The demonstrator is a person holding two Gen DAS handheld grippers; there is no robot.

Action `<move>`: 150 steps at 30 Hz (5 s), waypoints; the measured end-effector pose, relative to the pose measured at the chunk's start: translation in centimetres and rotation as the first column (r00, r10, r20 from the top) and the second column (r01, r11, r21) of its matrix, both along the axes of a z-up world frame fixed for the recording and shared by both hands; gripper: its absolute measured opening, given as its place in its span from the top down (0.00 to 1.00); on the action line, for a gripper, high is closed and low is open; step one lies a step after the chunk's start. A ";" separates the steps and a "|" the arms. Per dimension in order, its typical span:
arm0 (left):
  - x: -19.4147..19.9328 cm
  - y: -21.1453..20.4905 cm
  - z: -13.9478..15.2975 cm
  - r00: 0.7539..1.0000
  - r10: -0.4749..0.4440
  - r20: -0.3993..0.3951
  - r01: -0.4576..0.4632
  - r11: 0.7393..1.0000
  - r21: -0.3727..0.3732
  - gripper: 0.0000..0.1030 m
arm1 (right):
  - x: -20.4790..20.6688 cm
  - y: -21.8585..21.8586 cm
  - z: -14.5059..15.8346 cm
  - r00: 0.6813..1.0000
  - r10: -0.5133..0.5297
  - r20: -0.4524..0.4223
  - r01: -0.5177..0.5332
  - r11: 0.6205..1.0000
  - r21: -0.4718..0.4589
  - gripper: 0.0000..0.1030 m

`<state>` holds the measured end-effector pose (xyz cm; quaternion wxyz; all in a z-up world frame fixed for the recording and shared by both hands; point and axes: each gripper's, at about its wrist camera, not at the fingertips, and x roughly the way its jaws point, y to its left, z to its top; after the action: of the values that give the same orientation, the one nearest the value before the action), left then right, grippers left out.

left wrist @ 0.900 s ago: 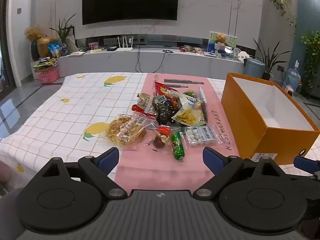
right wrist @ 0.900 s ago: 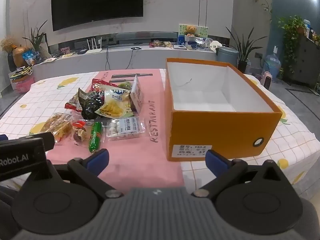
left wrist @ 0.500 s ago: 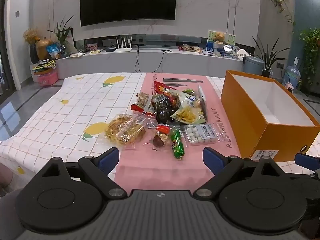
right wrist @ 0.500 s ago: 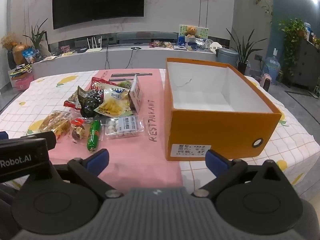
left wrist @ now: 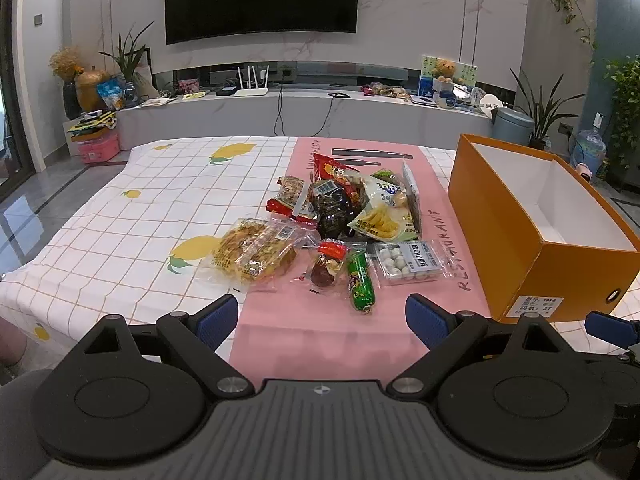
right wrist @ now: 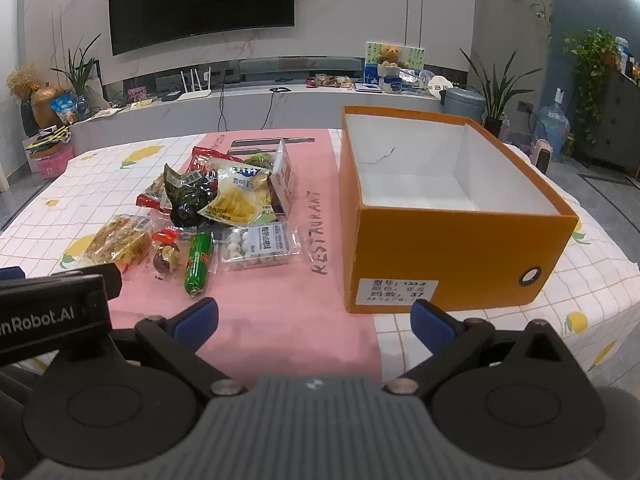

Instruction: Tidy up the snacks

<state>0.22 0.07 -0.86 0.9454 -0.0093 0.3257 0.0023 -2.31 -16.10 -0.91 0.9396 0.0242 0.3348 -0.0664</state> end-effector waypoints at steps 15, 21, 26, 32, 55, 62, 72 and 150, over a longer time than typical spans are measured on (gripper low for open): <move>0.0 0.2 -0.2 1.000 0.002 0.000 -0.002 1.000 0.017 0.00 | 0.1 0.2 0.0 1.000 0.008 -0.007 -0.008 1.000 -0.007 0.03; 0.2 0.3 -0.3 1.000 0.001 -0.008 -0.001 1.000 0.019 0.00 | 0.1 0.3 -0.1 1.000 0.010 -0.010 -0.010 1.000 -0.010 0.03; 0.2 0.2 -0.4 1.000 0.002 -0.011 -0.002 1.000 0.024 0.00 | 0.2 0.3 -0.2 1.000 0.011 -0.014 -0.011 1.000 -0.006 0.03; 0.2 0.2 -0.4 1.000 0.003 -0.012 -0.002 1.000 0.025 0.00 | 0.2 0.3 -0.2 1.000 0.013 -0.015 -0.013 1.000 -0.007 0.03; 0.5 0.4 -0.9 0.999 0.013 -0.039 -0.011 0.999 0.046 0.00 | 0.2 0.9 -0.6 0.999 0.022 -0.026 -0.023 0.999 -0.022 0.03; 0.7 0.5 -1.0 0.998 0.021 -0.052 -0.018 0.999 0.050 0.00 | 0.3 1.1 -0.8 0.999 0.028 -0.025 -0.028 0.999 -0.018 0.03; 0.9 1.1 -0.9 0.998 0.027 -0.063 -0.024 0.998 0.050 0.00 | 0.2 1.3 -0.7 0.999 0.052 -0.005 -0.052 0.999 0.001 0.03; 7.6 7.3 -1.8 0.981 0.132 -0.142 -0.129 0.991 0.036 0.00 | 11.9 5.3 -7.8 0.953 0.267 -0.143 -0.256 0.962 0.095 0.30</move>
<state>7.84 7.37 -2.70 0.9173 -0.0179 0.3917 0.0693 9.54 -10.84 -8.73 0.9098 0.0100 0.4091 0.0697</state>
